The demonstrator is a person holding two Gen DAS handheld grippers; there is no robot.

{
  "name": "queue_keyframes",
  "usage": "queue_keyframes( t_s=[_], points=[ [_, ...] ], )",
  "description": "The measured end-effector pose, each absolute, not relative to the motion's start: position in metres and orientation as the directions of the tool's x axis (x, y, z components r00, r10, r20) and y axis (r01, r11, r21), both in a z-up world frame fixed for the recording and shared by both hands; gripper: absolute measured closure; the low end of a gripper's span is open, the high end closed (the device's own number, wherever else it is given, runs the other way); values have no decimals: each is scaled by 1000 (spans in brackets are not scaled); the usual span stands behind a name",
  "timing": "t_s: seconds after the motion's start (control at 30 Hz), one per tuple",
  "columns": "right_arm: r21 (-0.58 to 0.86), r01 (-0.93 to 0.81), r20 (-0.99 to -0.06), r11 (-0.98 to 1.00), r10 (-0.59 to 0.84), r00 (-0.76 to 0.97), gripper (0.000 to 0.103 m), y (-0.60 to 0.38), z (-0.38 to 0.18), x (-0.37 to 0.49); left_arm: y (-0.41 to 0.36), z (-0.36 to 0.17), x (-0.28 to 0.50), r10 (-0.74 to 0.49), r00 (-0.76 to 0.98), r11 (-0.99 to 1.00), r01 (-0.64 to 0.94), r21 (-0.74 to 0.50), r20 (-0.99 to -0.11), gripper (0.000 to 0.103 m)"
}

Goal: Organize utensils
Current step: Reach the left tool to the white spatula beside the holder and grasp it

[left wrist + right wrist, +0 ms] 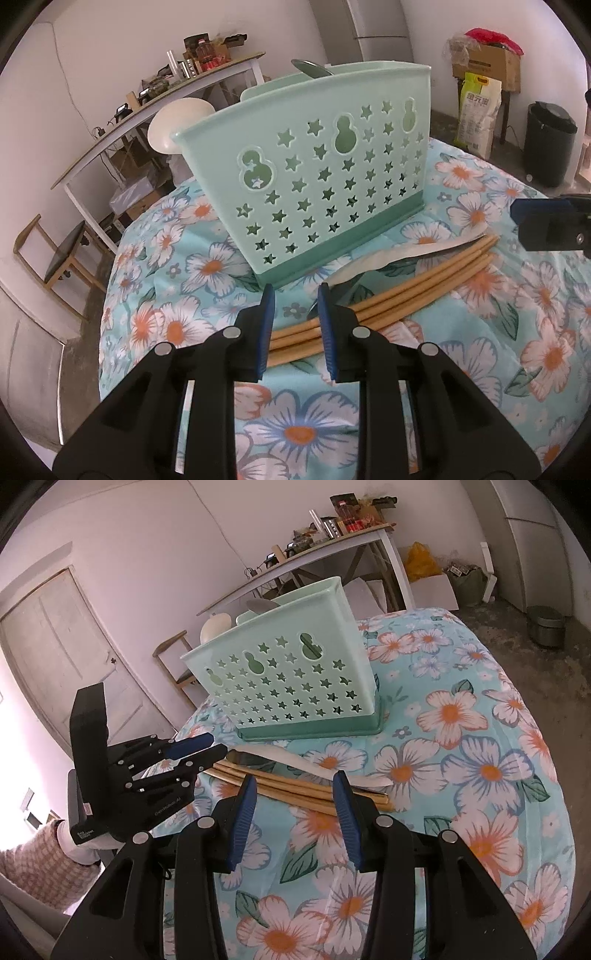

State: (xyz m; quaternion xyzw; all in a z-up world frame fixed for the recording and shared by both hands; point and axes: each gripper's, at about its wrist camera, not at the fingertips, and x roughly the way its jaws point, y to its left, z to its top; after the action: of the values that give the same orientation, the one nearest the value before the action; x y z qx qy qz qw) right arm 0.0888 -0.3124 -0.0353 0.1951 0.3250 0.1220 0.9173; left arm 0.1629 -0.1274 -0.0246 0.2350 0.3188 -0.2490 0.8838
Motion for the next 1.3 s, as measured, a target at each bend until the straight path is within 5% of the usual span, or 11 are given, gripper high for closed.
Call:
queue_keyframes(
  t_s=[0.5, 0.83, 1.03, 1.3],
  points=[
    [451, -93, -556, 888, 361, 749, 61, -311, -43, 92, -134, -27, 168, -359, 617, 787, 603, 129, -700, 80],
    [454, -95, -556, 886, 365, 746, 61, -309, -44, 92, -148, -23, 165, -419, 608, 730, 668, 149, -674, 81],
    [449, -91, -555, 889, 357, 752, 61, -309, -42, 89, -155, -16, 151, -444, 615, 684, 703, 197, -652, 99],
    [438, -88, -548, 895, 343, 763, 61, -311, -35, 80, -144, 3, 134, -492, 590, 671, 725, 152, -640, 103]
  ],
)
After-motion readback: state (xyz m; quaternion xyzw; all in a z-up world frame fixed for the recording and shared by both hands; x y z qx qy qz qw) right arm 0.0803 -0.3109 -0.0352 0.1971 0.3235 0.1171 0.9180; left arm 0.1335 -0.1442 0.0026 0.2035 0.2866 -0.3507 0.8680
